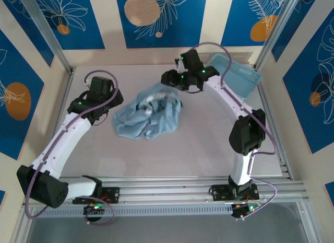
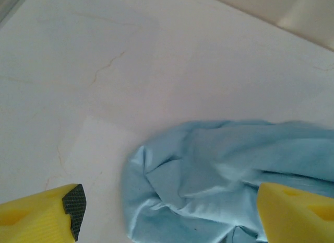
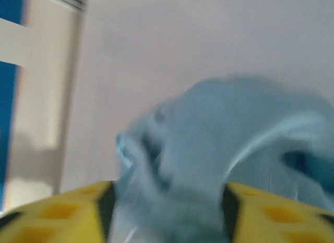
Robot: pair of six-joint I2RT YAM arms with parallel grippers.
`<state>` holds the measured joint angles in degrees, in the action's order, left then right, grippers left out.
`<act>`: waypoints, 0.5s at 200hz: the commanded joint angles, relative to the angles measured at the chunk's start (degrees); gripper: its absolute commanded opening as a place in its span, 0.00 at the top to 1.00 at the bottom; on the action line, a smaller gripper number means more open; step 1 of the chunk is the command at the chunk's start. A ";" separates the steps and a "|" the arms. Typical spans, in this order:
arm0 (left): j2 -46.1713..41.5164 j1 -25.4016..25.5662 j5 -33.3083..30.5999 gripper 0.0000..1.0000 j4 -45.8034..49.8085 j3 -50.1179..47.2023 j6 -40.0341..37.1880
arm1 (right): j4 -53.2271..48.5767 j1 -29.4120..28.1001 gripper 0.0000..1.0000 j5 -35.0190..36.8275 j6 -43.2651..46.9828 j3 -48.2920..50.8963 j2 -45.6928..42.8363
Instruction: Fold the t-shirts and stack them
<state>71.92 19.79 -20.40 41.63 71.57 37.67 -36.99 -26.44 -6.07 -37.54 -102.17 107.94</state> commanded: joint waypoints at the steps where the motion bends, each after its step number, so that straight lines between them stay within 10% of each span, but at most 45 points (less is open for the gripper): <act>1: 0.20 0.05 4.78 0.15 1.71 -2.74 2.16 | -1.59 3.69 0.30 -0.71 -2.67 4.55 -1.59; 100: 13.55 2.41 24.62 0.20 -5.15 -0.12 5.12 | -8.67 23.65 0.46 7.21 -3.15 -2.69 17.56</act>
<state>83.44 20.32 -2.24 39.03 67.33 41.10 -41.58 -5.50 -1.15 -39.81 -99.50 123.33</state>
